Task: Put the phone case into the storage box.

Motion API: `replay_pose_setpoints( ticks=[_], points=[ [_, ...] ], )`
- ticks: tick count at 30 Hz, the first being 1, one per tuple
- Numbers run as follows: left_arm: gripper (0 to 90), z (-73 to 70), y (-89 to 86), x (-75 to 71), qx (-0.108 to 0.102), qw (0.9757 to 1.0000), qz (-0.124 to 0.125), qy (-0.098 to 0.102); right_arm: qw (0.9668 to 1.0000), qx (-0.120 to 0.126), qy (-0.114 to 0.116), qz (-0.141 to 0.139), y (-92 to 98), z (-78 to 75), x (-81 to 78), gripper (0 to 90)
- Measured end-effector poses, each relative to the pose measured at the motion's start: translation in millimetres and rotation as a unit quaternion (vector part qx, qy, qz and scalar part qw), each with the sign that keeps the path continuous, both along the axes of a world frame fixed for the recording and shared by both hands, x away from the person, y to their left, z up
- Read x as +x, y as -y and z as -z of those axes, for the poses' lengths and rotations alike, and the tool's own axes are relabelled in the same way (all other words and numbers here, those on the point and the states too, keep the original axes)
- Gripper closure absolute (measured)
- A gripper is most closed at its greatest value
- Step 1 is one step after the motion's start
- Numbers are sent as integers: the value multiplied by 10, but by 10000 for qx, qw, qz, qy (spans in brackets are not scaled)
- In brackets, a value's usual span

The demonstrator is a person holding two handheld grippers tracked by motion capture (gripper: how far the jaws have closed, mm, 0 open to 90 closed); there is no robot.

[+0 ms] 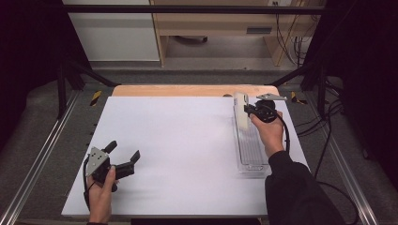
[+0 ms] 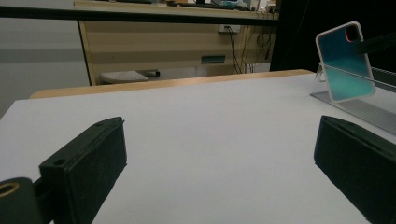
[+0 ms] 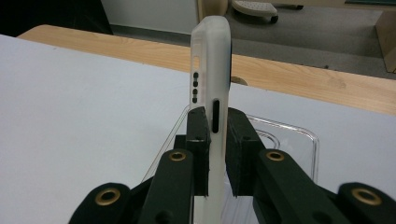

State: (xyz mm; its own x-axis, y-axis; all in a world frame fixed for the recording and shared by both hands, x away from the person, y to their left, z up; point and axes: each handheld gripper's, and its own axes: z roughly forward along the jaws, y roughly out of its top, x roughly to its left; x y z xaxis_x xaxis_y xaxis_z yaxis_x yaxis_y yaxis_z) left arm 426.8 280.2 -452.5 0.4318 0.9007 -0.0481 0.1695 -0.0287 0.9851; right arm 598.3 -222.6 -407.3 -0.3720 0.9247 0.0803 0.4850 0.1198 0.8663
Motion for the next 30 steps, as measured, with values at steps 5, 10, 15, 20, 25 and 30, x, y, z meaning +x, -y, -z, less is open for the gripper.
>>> replay_pose_setpoints(
  ticks=[5, 10, 15, 20, 25, 30],
  points=[
    [19, -6, -16, -6, -60, 10000, 5, 15, 10000, -19, -9, 60, 1, -1, 14, 812],
    [20, -9, -22, -5, -78, 10000, -7, 21, 10000, -49, -49, 62, -10, -10, 12, 811],
    [20, -8, -15, -8, -70, 10000, -2, 9, 9999, -44, -88, 63, 7, -13, 21, 811],
    [20, -8, -17, -8, -71, 10000, -4, 8, 9999, -37, -123, 109, 15, -13, 29, 810],
    [20, -7, -21, -7, -71, 10000, -1, 7, 9997, -36, -165, 167, 16, -13, 40, 808],
    [20, -8, -25, -7, -88, 10000, -15, 13, 9996, -21, -210, 213, 12, -13, 52, 803]
  ],
)
